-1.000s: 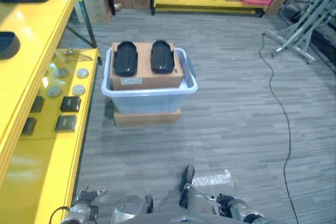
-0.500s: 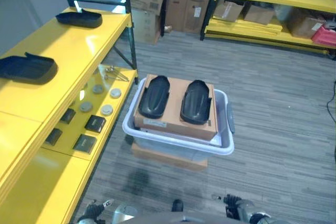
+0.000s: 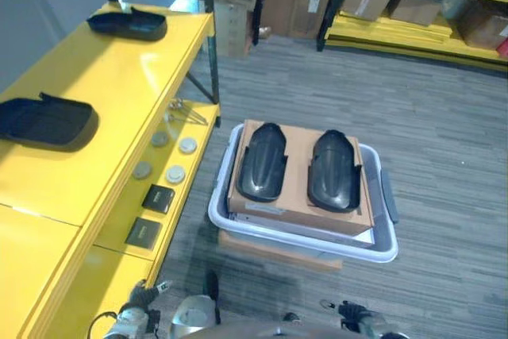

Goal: Move parts from the plastic box to the shelf.

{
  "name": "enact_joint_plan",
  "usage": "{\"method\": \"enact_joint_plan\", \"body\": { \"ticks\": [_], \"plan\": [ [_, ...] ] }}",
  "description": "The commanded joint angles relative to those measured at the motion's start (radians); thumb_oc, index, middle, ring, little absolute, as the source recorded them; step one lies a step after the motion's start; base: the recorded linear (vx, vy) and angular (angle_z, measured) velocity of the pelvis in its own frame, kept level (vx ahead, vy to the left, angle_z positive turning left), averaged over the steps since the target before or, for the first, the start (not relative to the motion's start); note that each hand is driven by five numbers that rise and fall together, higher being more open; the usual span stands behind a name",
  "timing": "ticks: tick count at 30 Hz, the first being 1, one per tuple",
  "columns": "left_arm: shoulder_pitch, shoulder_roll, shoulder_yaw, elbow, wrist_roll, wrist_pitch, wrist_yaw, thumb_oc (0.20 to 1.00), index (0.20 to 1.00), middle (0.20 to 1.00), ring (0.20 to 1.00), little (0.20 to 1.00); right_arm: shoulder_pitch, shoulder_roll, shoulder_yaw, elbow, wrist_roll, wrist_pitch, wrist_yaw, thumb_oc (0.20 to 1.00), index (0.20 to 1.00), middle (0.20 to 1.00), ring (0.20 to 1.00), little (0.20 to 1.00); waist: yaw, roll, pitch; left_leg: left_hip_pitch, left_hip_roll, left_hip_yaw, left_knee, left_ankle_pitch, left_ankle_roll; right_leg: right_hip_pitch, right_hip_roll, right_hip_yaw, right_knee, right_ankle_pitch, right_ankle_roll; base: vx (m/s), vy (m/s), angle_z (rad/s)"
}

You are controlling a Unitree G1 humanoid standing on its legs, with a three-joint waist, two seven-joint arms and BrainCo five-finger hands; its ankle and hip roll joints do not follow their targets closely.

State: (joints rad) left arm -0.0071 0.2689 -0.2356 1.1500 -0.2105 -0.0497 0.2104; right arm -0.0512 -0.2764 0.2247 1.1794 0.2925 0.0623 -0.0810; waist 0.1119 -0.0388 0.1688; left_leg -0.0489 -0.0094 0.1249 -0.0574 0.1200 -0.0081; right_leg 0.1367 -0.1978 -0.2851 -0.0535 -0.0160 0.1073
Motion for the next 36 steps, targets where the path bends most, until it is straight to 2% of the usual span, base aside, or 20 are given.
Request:
{"method": "enact_joint_plan", "body": {
  "ticks": [1, 2, 7, 11, 14, 22, 26, 30, 31, 33, 34, 36],
  "plan": [
    [0.017, -0.02, -0.003, 0.022, 0.046, -0.003, 0.021, 1.0, 1.0, 1.0, 1.0, 1.0, 0.012, -0.053, 0.023, -0.106, 0.087, -0.067, -0.066, 1.0, 1.0, 1.0, 1.0, 1.0, 0.039, 0.036, -0.04, -0.008, 0.039, -0.049, 0.096, -0.147, -0.019, -0.102, 0.053, -0.003, 0.03, 0.02, 0.01, -0.01, 0.045, 0.18],
    [0.034, -0.019, -0.004, 0.013, 0.056, -0.009, 0.025, 1.0, 1.0, 1.0, 1.0, 1.0, -0.001, -0.066, 0.039, -0.252, 0.113, -0.042, -0.102, 1.0, 1.0, 1.0, 1.0, 1.0, 0.035, 0.037, -0.048, -0.001, 0.041, -0.043, 0.07, -0.139, -0.017, -0.11, 0.053, -0.002, 0.026, 0.023, 0.013, -0.01, 0.038, 0.08],
    [0.06, -0.016, 0.017, -0.008, 0.05, 0.004, 0.007, 1.0, 1.0, 1.0, 1.0, 1.0, 0.0, -0.101, 0.04, -0.539, 0.144, 0.019, -0.173, 1.0, 1.0, 1.0, 1.0, 1.0, 0.02, 0.03, -0.06, 0.026, 0.041, -0.025, 0.041, -0.142, -0.011, -0.107, 0.056, 0.008, 0.011, 0.03, 0.019, 0.0, 0.02, -0.07],
    [0.072, -0.025, 0.018, -0.012, 0.072, 0.004, 0.015, 1.0, 1.0, 1.0, 1.0, 1.0, -0.002, -0.123, -0.001, -0.681, 0.154, -0.017, -0.193, 1.0, 1.0, 1.0, 1.0, 1.0, 0.011, 0.021, -0.072, 0.036, 0.044, -0.012, 0.028, -0.144, -0.007, -0.11, 0.056, 0.008, 0.006, 0.034, 0.024, -0.01, 0.003, -0.04],
    [0.085, -0.027, 0.024, -0.015, 0.081, 0.008, 0.019, 1.0, 1.0, 1.0, 1.0, 1.0, 0.0, -0.161, -0.057, -0.872, 0.17, 0.004, -0.197, 1.0, 1.0, 1.0, 1.0, 1.0, 0.002, 0.013, -0.078, 0.055, 0.047, 0.0, 0.01, -0.146, -0.005, -0.104, 0.058, 0.005, 0.001, 0.038, 0.03, 0.0, 0.0, 0.0],
    [0.113, -0.022, 0.082, 0.018, 0.077, -0.013, 0.021, 1.0, 1.0, 1.0, 1.0, 1.0, 0.009, -0.239, -0.208, -1.185, 0.195, 0.059, -0.212, 1.0, 1.0, 1.0, 1.0, 1.0, -0.02, 0.009, -0.091, 0.081, 0.053, 0.037, -0.003, -0.16, -0.001, -0.102, 0.058, 0.009, 0.004, 0.032, 0.033, 0.03, 0.009, -0.11],
    [0.134, -0.018, 0.113, 0.039, 0.084, -0.031, 0.014, 1.0, 1.0, 1.0, 1.0, 1.0, 0.0, -0.285, -0.292, -1.259, 0.155, 0.072, -0.211, 1.0, 1.0, 1.0, 1.0, 1.0, -0.023, 0.008, -0.096, 0.091, 0.055, 0.049, -0.012, -0.163, -0.001, -0.098, 0.06, 0.01, 0.002, 0.028, 0.033, 0.09, 0.008, -0.07],
    [0.159, -0.017, 0.132, 0.047, 0.1, -0.04, 0.013, 1.0, 1.0, 1.0, 1.0, 1.0, -0.008, -0.334, -0.356, -1.272, 0.093, 0.114, -0.269, 1.0, 1.0, 1.0, 1.0, 1.0, -0.016, 0.008, -0.099, 0.091, 0.056, 0.048, -0.015, -0.164, -0.003, -0.099, 0.059, 0.007, 0.002, 0.025, 0.033, 0.15, 0.002, -0.08],
    [0.169, -0.017, 0.13, 0.045, 0.11, -0.043, 0.017, 1.0, 1.0, 1.0, 1.0, 1.0, -0.014, -0.348, -0.371, -1.235, 0.03, 0.116, -0.319, 1.0, 1.0, 1.0, 1.0, 1.0, -0.01, 0.009, -0.096, 0.084, 0.056, 0.044, -0.009, -0.164, -0.005, -0.103, 0.058, 0.006, 0.008, 0.022, 0.032, 0.16, 0.002, -0.08],
    [0.174, -0.013, 0.117, 0.037, 0.12, -0.053, 0.013, 1.0, 1.0, 1.0, 1.0, 1.0, -0.033, -0.365, -0.372, -1.181, -0.016, 0.088, -0.36, 1.0, 1.0, 1.0, 1.0, 1.0, 0.001, 0.013, -0.086, 0.062, 0.058, 0.033, 0.009, -0.164, -0.004, -0.121, 0.054, 0.002, 0.026, 0.016, 0.031, 0.05, 0.0, -0.03],
    [0.156, 0.0, 0.087, 0.017, 0.104, -0.068, 0.004, 1.0, 1.0, 1.0, 1.0, 1.0, -0.085, -0.387, -0.355, -1.091, -0.045, 0.035, -0.417, 1.0, 1.0, 1.0, 1.0, 1.0, 0.018, 0.02, -0.058, 0.0, 0.059, 0.012, 0.051, -0.165, -0.005, -0.169, 0.046, -0.004, 0.057, 0.012, 0.03, -0.09, -0.003, -0.03],
    [0.127, 0.013, 0.06, 0.005, 0.074, -0.084, -0.003, 1.0, 1.0, 1.0, 1.0, 1.0, -0.147, -0.408, -0.333, -1.018, -0.038, -0.01, -0.458, 1.0, 1.0, 1.0, 1.0, 1.0, 0.027, 0.027, -0.028, -0.059, 0.056, -0.009, 0.08, -0.16, -0.004, -0.216, 0.04, -0.009, 0.076, 0.013, 0.029, -0.25, 0.007, 0.03]
  ]
}}
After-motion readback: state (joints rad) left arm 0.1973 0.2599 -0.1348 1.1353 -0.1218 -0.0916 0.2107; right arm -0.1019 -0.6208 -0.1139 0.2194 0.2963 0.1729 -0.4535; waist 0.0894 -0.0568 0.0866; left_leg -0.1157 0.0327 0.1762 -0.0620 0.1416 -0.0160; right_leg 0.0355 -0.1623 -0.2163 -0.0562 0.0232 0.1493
